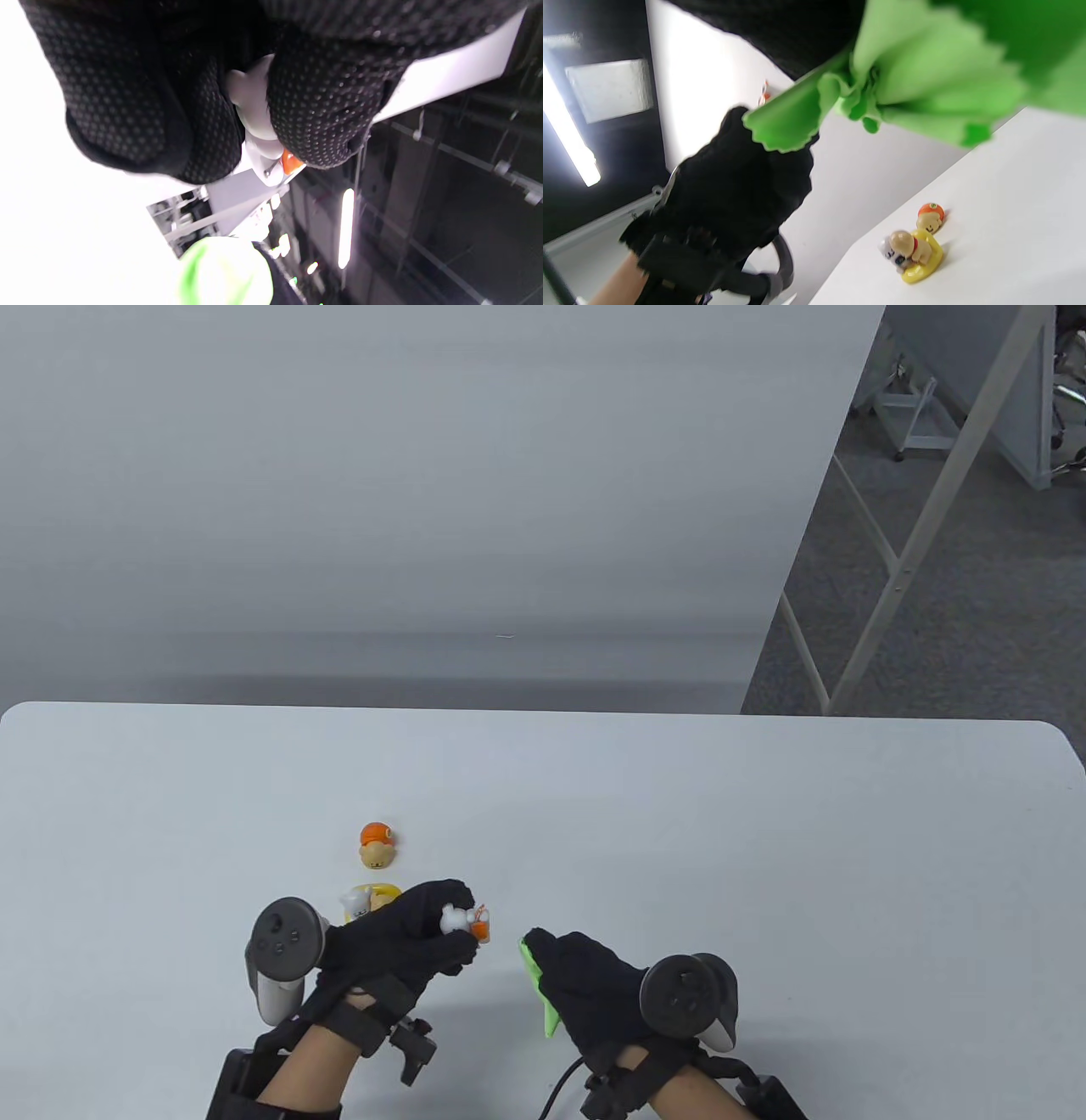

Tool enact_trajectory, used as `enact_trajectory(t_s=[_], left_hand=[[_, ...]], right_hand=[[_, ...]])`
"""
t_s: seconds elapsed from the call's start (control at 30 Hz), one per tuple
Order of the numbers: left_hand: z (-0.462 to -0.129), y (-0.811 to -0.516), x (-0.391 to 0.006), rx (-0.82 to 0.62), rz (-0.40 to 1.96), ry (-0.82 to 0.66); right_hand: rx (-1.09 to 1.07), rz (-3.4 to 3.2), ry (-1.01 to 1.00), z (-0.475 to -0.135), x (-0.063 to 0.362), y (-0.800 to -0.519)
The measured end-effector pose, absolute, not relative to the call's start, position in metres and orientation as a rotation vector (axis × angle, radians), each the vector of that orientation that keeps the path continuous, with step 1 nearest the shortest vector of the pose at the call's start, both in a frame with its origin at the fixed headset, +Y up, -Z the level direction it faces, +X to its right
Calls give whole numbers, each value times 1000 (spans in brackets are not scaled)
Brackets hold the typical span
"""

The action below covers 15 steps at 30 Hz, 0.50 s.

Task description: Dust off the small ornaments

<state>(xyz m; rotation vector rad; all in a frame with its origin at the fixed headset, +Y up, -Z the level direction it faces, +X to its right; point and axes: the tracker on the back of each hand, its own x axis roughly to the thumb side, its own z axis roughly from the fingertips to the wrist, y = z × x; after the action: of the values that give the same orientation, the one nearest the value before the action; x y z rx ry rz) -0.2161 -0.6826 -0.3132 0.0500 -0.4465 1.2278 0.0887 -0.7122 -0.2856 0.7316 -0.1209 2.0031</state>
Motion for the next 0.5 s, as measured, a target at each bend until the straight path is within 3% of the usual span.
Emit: enact_trajectory(t_s=[0.13,0.23,0.37,0.5], left_hand=[[-318,-666,-225,36,952,-460],[-324,-669,-223,8,738,-475],[-331,-691,-212,-21,493,-490],[-335,-714,-204,-52,435,-515]], right_hand=[[680,2041,-180,-287,109,-708],[651,2034,-186,-288,119,-707],[620,2038,-199,-290,127,-709],[609,2038,-194,-291,129,-711]])
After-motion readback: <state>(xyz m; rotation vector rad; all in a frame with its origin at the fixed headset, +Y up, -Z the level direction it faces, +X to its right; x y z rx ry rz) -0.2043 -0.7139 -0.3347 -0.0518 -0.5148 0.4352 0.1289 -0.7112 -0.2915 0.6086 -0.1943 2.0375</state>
